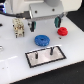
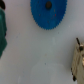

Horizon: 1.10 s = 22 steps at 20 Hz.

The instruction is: Insert the blue gear onto the right peg, followed by the red gear

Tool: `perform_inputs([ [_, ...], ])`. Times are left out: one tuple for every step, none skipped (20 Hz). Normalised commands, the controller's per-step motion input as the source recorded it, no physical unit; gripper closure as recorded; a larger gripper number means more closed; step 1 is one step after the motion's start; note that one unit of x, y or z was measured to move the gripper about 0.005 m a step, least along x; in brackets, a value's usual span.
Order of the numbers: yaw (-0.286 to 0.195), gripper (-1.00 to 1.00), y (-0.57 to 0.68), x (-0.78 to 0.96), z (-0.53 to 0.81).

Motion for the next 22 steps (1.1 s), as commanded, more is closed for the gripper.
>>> perform_inputs([
  [0.0,-1.0,-0.13,-0.07,-0.28],
  [0.0,-1.0,-0.13,-0.05,-0.2],
  [0.0,-1.0,-0.11,-0.04,-0.2],
  [0.0,-1.0,-0.08,-0.07,-0.27],
  [0.0,-1.0,-0.06,-0.11,-0.31],
  [0.0,-1.0,-0.1,-0.14,-0.37],
  [0.0,-1.0,-0.08,-0.15,-0.38],
  [0.0,-1.0,-0.08,-0.13,-0.37],
  [0.0,-1.0,-0.07,-0.15,-0.38],
  [0.0,-1.0,-0.07,-0.16,-0.37],
  [0.0,-1.0,-0.08,-0.16,-0.38],
  [0.0,-1.0,-0.05,-0.17,-0.38],
  [0.0,-1.0,-0.02,-0.17,-0.37],
  [0.0,-1.0,-0.02,-0.18,-0.36],
  [0.0,-1.0,-0.03,-0.18,-0.34],
  [0.0,-1.0,-0.02,-0.18,-0.33],
  [0.0,-1.0,-0.03,-0.18,-0.32],
  [0.0,-1.0,-0.02,-0.17,-0.32],
  [0.0,-1.0,-0.01,-0.18,-0.32],
  [0.0,-1.0,-0.01,-0.17,-0.31],
  [0.0,-1.0,0.01,-0.18,-0.3],
  [0.0,-1.0,0.03,-0.2,-0.29],
])
